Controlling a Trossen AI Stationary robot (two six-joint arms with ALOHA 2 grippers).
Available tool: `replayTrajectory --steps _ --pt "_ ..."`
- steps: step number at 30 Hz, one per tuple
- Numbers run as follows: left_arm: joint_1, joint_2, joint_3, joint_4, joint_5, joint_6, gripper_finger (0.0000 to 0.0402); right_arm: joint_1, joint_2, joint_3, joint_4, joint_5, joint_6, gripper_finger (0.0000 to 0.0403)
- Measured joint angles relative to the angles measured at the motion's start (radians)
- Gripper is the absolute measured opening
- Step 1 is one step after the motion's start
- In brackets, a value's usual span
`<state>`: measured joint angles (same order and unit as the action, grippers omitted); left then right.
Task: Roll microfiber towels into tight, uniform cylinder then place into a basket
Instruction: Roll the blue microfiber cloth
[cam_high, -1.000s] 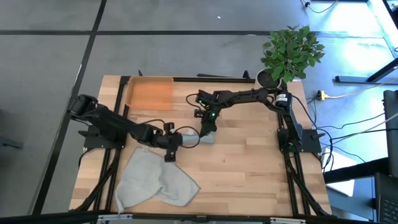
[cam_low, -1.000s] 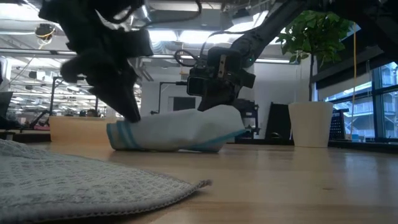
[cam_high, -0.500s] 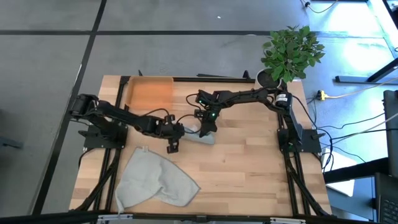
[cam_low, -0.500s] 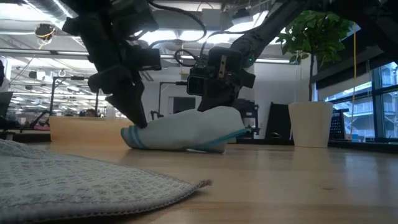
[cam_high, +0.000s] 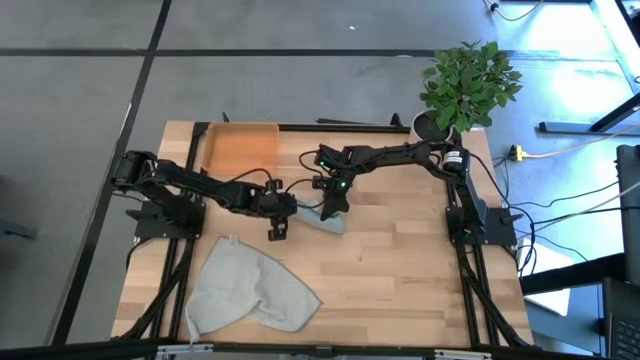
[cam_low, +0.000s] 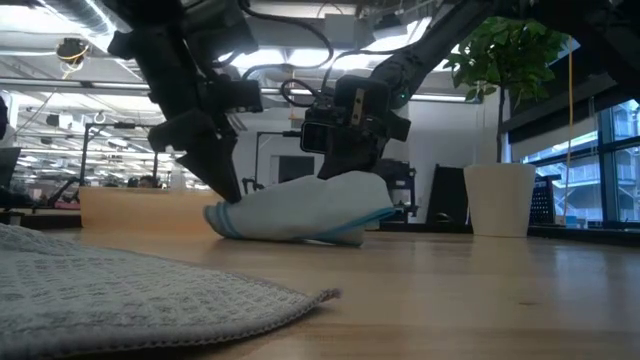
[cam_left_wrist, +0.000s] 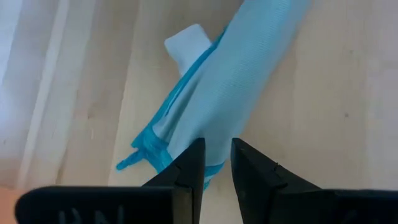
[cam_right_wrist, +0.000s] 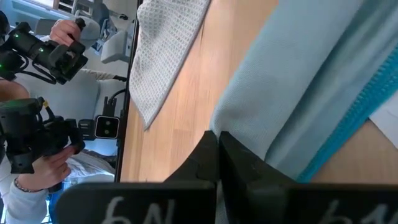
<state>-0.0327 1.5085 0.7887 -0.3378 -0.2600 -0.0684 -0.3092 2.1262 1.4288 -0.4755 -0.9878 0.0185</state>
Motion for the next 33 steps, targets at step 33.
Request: replayTrajectory --steps 33 --pt "0.078 0.023 0.001 0.043 0.148 0.185 0.0069 -0.052 0.082 0.0 0.108 -0.214 0.053 0.0004"
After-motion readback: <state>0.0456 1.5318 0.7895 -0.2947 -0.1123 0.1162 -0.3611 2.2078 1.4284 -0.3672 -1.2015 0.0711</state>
